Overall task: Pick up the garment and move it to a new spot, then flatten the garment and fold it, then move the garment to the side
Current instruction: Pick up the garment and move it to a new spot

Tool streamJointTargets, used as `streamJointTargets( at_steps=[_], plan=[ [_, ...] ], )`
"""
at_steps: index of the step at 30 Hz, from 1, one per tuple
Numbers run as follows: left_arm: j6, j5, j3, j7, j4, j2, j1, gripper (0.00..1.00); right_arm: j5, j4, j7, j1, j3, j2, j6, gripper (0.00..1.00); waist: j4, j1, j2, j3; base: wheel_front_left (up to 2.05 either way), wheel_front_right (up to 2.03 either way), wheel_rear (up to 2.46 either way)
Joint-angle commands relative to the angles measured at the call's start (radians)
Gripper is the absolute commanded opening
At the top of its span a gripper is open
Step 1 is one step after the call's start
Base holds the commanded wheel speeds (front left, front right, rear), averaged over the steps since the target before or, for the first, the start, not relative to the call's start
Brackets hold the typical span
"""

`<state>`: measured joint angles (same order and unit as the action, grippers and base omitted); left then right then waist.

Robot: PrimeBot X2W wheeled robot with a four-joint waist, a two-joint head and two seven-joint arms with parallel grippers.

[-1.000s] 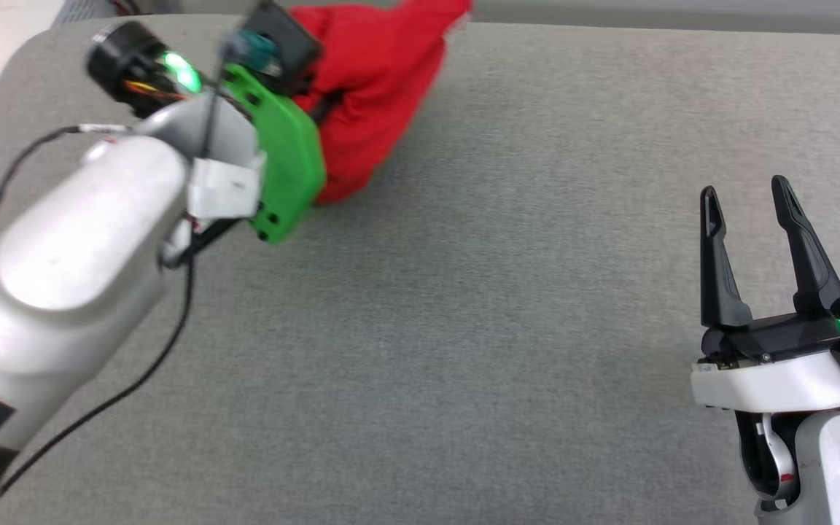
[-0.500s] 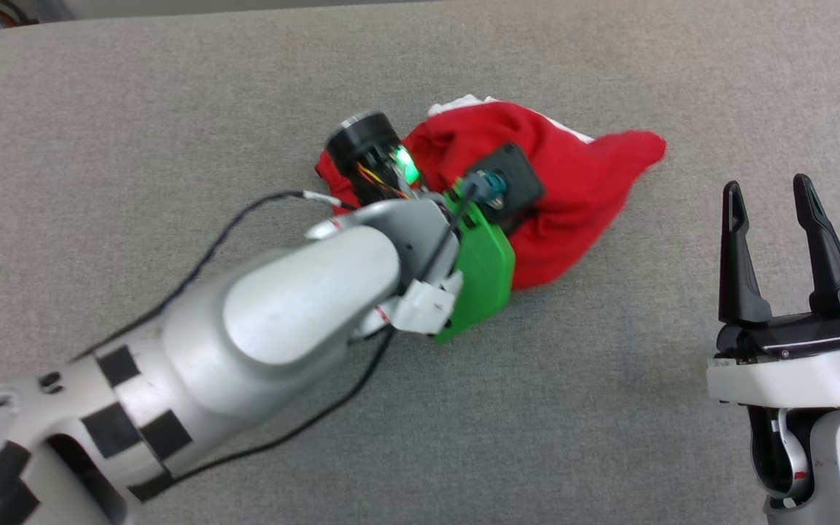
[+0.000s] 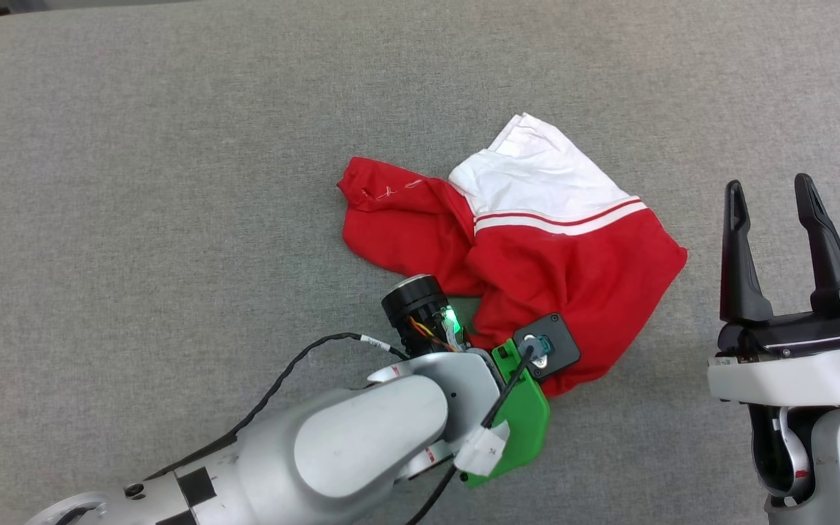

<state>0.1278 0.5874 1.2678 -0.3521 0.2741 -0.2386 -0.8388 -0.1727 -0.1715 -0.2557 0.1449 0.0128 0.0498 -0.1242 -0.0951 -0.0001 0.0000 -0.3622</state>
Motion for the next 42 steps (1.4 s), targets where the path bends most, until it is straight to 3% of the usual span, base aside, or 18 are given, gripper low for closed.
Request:
streamJointTargets(
  at_steps=[1,2,7,14,22,28,32,36,42],
  plan=[
    [0.003,-0.008,0.012,0.031,0.017,-0.001,0.016,0.95,-0.009,0.006,-0.006,0.003,0.005,0.001,-0.007,1.00,0.007,0.0001,0.0000,0.009,0.00,0.00,0.00],
    [0.003,-0.007,0.012,0.075,0.033,0.002,0.002,1.00,-0.008,0.008,-0.006,-0.002,0.008,0.001,-0.007,1.00,0.011,0.0001,0.0000,0.015,0.00,0.00,0.00],
    [-0.011,-0.028,-0.024,0.289,0.086,0.026,-0.048,1.00,-0.003,0.030,-0.006,-0.030,0.022,0.001,-0.007,1.00,0.034,0.0001,0.0000,0.069,0.00,0.00,0.00],
    [-0.173,-0.042,-0.177,0.544,0.090,-0.007,-0.025,1.00,-0.002,0.064,-0.006,-0.083,0.037,0.001,-0.007,1.00,0.072,0.0001,0.0000,0.164,0.00,0.00,0.00],
    [-0.342,-0.029,-0.354,0.612,0.061,-0.104,0.105,1.00,0.003,0.079,-0.006,-0.140,0.047,0.000,-0.007,1.00,0.105,0.0001,0.0000,0.242,0.00,0.00,0.00],
    [-0.449,-0.073,-0.527,0.614,-0.046,-0.170,0.269,1.00,0.003,0.089,-0.006,-0.170,0.051,0.000,-0.007,1.00,0.118,0.0001,0.0000,0.282,0.00,0.00,0.00],
    [-0.489,-0.094,-0.654,0.614,-0.108,-0.184,0.409,1.00,0.002,0.098,-0.006,-0.188,0.051,0.000,-0.007,1.00,0.121,0.0001,0.0000,0.307,0.00,0.00,0.00],
    [-0.503,-0.143,-0.760,0.614,-0.154,-0.183,0.537,1.00,0.000,0.104,-0.006,-0.205,0.055,0.000,-0.007,1.00,0.125,0.0001,0.0000,0.325,0.00,0.00,0.00],
    [-0.458,-0.221,-0.911,0.614,-0.227,-0.135,0.705,1.00,-0.002,0.109,-0.006,-0.224,0.056,0.000,-0.007,1.00,0.124,0.0001,0.0000,0.346,0.00,0.00,0.00]
  ],
)
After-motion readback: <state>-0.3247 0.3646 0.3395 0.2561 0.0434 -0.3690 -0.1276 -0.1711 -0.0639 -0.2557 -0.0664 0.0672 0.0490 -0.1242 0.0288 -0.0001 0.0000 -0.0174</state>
